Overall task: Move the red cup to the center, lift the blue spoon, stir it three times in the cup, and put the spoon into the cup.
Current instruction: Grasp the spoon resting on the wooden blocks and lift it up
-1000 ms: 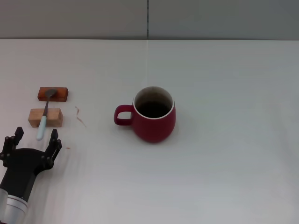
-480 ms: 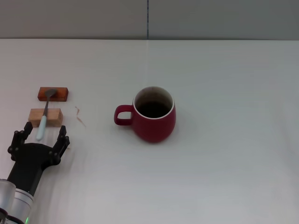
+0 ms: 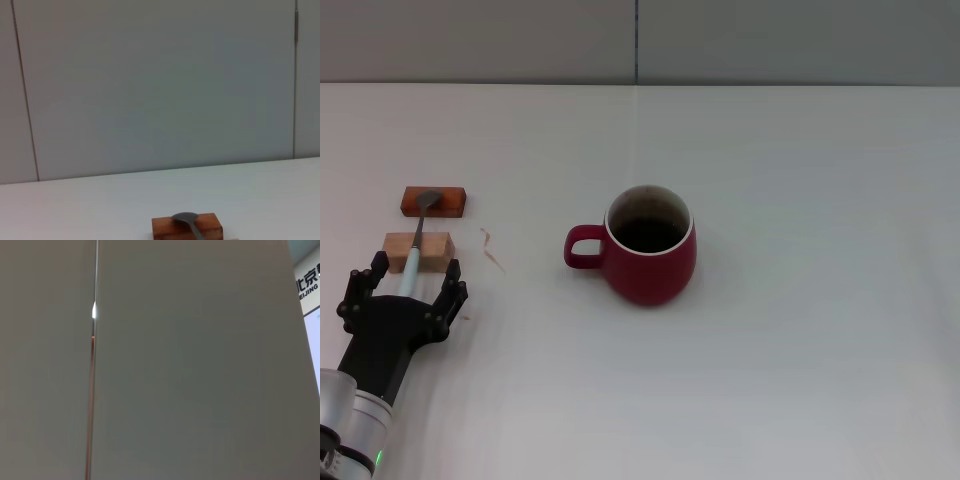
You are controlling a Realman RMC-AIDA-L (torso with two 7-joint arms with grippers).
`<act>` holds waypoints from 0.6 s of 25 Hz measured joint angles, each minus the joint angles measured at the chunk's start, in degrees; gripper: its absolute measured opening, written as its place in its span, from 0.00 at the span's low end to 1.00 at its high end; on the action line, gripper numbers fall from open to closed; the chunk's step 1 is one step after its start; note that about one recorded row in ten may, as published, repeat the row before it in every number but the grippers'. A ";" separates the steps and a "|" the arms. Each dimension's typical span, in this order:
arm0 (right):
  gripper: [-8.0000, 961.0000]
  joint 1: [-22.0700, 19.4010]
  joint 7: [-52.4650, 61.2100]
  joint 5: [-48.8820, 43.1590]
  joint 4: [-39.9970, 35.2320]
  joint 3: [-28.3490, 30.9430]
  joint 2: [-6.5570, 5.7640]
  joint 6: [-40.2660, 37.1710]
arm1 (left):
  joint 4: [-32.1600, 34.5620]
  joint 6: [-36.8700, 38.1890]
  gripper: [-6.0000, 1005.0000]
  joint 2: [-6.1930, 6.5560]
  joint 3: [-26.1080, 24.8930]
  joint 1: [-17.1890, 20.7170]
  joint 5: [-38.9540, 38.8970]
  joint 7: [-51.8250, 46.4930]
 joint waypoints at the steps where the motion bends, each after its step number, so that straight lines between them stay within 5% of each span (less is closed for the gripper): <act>1: 0.72 0.00 0.00 0.00 0.00 0.00 0.00 0.00 | 0.00 0.00 0.84 0.00 0.00 0.00 0.00 0.00; 15: 0.72 -0.42 -0.07 0.00 0.00 -0.08 0.00 -0.42 | 1.29 -0.61 0.84 -0.02 -0.84 0.63 -0.01 0.00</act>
